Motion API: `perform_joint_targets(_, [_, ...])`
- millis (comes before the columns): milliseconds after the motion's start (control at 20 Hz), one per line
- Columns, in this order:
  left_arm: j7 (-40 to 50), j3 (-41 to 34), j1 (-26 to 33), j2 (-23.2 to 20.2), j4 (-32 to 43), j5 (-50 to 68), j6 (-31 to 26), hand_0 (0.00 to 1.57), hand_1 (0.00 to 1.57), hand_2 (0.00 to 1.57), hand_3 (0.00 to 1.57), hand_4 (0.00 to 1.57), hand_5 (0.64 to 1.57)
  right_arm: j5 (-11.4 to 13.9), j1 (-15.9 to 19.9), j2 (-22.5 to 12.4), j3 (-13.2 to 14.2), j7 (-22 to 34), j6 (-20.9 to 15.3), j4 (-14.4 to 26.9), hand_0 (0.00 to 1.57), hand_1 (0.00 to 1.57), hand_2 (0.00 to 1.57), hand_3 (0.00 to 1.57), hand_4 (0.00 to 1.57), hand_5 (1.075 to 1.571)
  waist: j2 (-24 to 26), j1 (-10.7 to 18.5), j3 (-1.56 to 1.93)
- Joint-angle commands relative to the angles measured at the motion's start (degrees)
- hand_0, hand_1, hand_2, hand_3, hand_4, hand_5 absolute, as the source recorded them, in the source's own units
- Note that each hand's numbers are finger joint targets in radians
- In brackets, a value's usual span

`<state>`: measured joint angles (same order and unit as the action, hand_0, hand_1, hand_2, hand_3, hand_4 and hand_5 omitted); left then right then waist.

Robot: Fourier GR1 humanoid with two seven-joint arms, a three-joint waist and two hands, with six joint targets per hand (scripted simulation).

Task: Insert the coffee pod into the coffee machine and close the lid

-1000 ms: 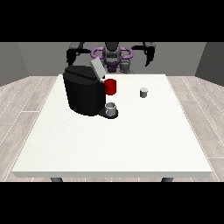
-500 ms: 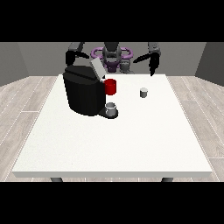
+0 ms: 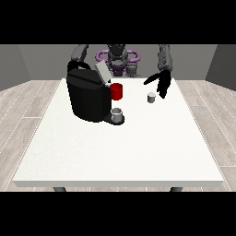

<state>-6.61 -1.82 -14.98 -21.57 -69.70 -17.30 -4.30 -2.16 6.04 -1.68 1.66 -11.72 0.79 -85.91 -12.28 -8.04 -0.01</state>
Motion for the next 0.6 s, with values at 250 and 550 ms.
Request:
perform_joint_targets(250, [-2.5,-1.8,-9.3,-4.3,15.6,-5.2,-0.8,0.00,0.00,0.00,0.00,0.00,1.571,0.6,5.1,-0.2,1.1,1.3,-1.7,2.8,0.00,0.00,0.00,0.00,0.45,1.571,-5.5,-1.3,0.00])
perform_joint_targets(550, [-2.8,-0.6,-14.0,-6.4,22.3,-8.6,-3.5,0.00,0.00,0.00,0.00,0.00,1.571,0.6,7.9,-0.9,2.0,-0.3,-2.5,4.5,0.00,0.00,0.00,0.00,0.41,1.571,-7.1,-1.5,0.01])
